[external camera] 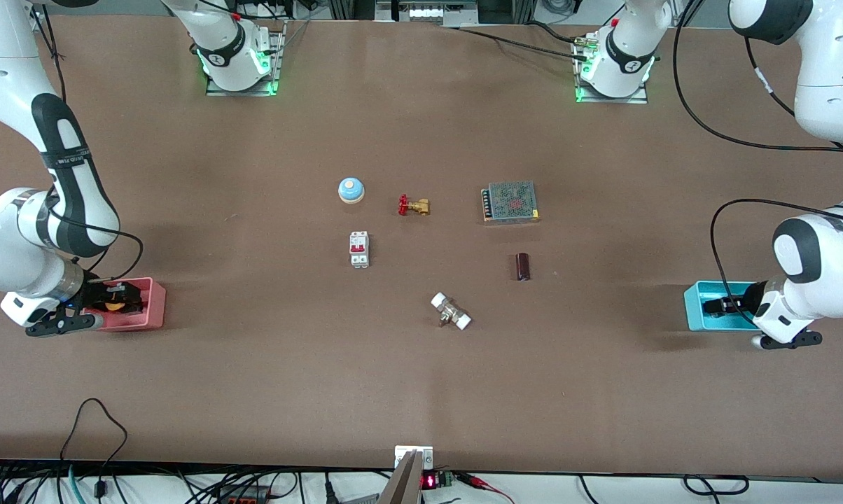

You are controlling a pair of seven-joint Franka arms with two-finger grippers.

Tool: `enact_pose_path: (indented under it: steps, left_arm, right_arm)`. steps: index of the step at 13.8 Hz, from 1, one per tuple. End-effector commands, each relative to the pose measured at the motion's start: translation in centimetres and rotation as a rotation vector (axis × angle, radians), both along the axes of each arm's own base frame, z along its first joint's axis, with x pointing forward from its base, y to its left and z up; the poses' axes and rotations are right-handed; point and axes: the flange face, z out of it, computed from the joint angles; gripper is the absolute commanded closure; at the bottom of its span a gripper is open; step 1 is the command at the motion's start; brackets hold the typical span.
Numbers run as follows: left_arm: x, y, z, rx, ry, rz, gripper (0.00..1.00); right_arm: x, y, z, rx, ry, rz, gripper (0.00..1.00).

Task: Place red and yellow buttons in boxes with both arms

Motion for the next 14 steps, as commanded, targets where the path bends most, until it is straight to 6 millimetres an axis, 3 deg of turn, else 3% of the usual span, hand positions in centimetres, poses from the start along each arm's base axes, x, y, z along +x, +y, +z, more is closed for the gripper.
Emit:
enact_pose_path:
  steps: [1,5,7,9,12,14]
  left_arm:
    - [0.0,-0.6,4.7,0.002,0.024,-0.021,0.0]
    - [-0.5,-2.5,11.5,0.004,0.037,-0.044,0.0]
    - [-1.0,-5.3,16.8,0.061,0.038,-0.112,0.0]
    - [-2.0,-9.3,21.5,0.097,0.053,-0.159,0.0]
    - [-4.8,-15.0,28.4,0.115,0.072,-0.162,0.0]
    - [-6.1,-17.4,31.3,0.116,0.054,-0.21,0.0]
  right_arm:
    - [-0.5,0.4,4.0,0.004,0.033,0.006,0.08]
    - [-1.6,2.3,10.5,0.008,0.08,0.018,0.0]
    - [-2.3,4.5,14.9,0.003,0.09,0.041,0.0]
    - [-3.5,6.9,19.7,-0.006,0.09,-0.017,0.0]
    - [-5.3,12.2,27.4,-0.024,0.017,-0.06,0.0]
    - [-7.2,12.8,31.4,-0.029,0.006,-0.096,0.0]
